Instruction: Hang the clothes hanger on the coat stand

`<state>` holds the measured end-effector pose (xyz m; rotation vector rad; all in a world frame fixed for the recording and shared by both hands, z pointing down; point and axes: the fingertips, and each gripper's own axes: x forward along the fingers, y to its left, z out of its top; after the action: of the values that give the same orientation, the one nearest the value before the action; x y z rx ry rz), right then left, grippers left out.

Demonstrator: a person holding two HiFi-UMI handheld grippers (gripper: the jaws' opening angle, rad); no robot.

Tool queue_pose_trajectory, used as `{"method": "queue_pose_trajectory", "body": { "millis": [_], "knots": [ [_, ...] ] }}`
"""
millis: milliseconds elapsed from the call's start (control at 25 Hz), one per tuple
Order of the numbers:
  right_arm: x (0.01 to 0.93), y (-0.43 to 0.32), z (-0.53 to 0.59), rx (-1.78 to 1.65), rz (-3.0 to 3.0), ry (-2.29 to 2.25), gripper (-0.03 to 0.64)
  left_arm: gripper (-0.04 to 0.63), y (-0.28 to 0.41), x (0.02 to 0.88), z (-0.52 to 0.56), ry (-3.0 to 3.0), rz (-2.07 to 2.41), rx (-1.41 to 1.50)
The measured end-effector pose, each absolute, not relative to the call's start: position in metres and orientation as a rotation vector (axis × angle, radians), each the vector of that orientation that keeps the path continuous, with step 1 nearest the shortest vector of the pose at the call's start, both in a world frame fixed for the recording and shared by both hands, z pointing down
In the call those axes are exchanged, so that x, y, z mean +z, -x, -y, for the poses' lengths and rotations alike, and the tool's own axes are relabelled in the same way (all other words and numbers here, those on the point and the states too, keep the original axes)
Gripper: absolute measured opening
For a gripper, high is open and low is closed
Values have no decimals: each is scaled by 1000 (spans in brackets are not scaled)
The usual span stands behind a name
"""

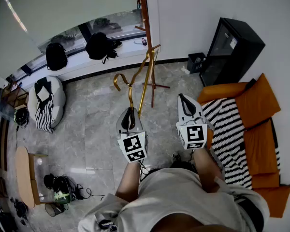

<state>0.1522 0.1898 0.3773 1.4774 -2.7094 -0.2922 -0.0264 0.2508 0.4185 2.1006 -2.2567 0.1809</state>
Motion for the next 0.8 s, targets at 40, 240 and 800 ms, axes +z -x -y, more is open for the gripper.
{"method": "queue_pose_trajectory", "body": {
  "millis": [40,240,800],
  "knots": [
    [377,-148,-193,-294,2710,-1474,5,55,29,419,-253,-2102,2250,177],
    [377,-130,-206,-303,2720,-1481,5,55,44,420,-264,-2125,2233,164],
    [394,-109,-209,-314,2670,-1489,5,55,50,436,-259,-2175,2153,144]
  ]
}}
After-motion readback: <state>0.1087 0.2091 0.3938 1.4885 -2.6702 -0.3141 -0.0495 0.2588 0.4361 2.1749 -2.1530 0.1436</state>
